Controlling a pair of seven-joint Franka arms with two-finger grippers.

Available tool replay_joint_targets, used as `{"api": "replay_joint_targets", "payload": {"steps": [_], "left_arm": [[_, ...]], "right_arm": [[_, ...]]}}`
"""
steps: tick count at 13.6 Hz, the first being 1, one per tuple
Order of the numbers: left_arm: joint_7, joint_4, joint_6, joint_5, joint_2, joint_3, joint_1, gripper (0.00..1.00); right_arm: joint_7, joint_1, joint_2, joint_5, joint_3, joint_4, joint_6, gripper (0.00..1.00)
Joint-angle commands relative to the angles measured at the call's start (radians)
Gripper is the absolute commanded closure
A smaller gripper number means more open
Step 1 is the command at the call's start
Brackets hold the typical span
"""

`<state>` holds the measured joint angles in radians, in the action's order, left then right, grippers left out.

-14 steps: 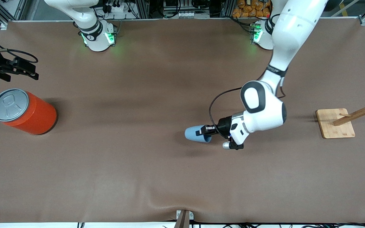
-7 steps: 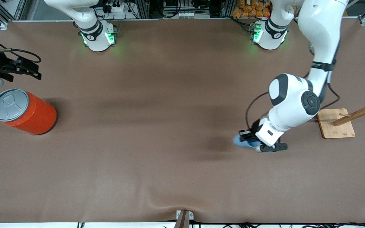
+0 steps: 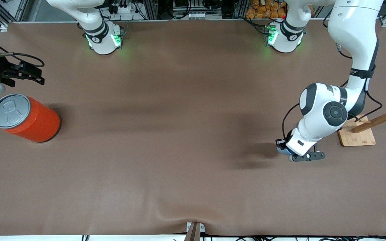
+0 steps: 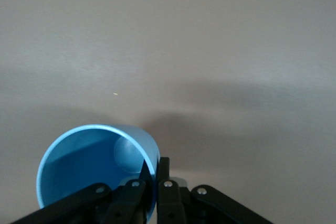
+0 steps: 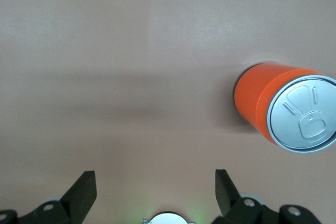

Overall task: Flip cup
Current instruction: 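Rotate the cup upright with the left gripper and set it down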

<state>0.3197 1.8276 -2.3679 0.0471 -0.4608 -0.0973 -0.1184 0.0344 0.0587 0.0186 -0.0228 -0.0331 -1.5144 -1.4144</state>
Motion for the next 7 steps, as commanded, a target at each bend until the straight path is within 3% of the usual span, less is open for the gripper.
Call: {"api": "replay_joint_targets", "payload": {"steps": [1, 5, 6, 7], "left_arm": [[0.039, 0.103, -0.130, 0.047, 0.033, 0.004, 0.014, 1.00], [0.036, 0.130, -0.182, 0.060, 0.030, 0.005, 0.025, 1.00], [0.038, 0.128, -0.182, 0.085, 0.030, 0.004, 0.025, 0.68], [0.041, 0.128, -0.182, 0.095, 0.030, 0.004, 0.025, 0.01]], "right_arm": [[-0.005, 0.003, 0.011, 0.017, -0.004, 0.005, -0.003, 0.00], [-0.005, 0.000, 0.012, 0.017, -0.004, 0.005, -0.003, 0.00], [-0.005, 0.000, 0.012, 0.017, -0.004, 0.005, -0.003, 0.00], [-0.005, 0.000, 0.012, 0.017, -0.004, 0.005, -0.003, 0.00]]}}
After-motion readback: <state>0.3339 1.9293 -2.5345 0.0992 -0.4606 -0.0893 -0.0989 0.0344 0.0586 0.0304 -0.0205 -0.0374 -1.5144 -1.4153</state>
